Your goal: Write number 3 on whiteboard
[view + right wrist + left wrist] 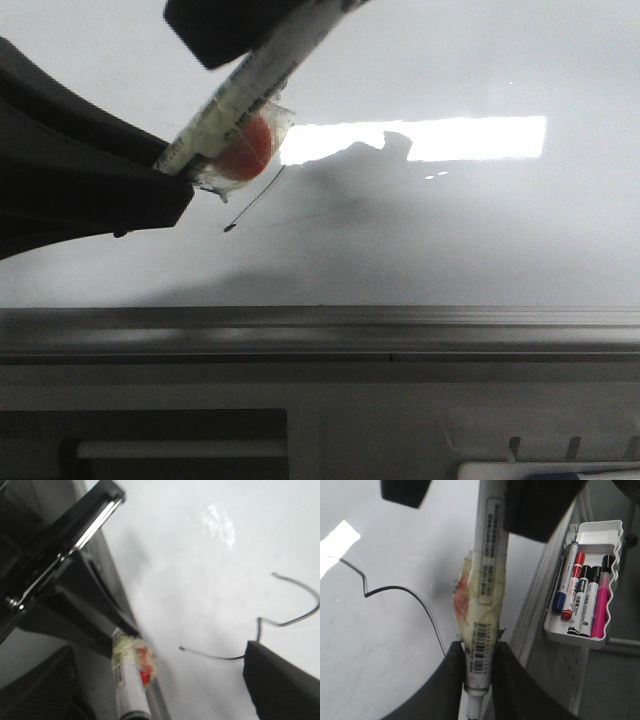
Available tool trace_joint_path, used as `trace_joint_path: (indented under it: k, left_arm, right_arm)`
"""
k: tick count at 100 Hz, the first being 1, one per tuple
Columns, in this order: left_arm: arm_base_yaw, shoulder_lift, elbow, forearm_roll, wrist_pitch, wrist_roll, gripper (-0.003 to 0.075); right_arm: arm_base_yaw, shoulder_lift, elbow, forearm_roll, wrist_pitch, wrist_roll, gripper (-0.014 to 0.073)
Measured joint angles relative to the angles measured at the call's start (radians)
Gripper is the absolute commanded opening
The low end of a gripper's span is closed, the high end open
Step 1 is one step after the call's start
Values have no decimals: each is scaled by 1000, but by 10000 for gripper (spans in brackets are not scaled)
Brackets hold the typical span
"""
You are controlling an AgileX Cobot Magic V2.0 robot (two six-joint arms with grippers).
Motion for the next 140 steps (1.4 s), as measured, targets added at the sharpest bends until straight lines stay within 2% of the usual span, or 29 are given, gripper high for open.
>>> trace_joint_path:
  k: [9,28,40,54,70,115,124,140]
  left_arm:
    - [0,0,0,-185,6,0,-21]
    - [36,0,0,-684,52,-2,-21]
    - [50,0,0,-881,56,-4,-21]
    - [54,2,0,-1022,60,-5,-21]
    - [54,29,0,-1080,65,-5,-21]
    - [54,58,-4,-1082,50,-5,-11]
    - [54,58,-4,-1082,50,-5,76]
    - [54,65,-4,-1086,53,-5,343]
  right_arm:
    - [-24,-35,0,-2,-63,0,629]
    - [-52,-110,0,-2,-156,0,629]
    - [-54,-125,0,-2,-164,0,629]
    - [-54,-125,0,-2,-164,0,629]
    - [-54,-125,0,-2,-162,0,629]
    - [-54,-125,0,-2,-131,0,629]
    - [-54,-125,0,-2,-124,0,629]
    - [-54,-125,0,-2,-115,0,629]
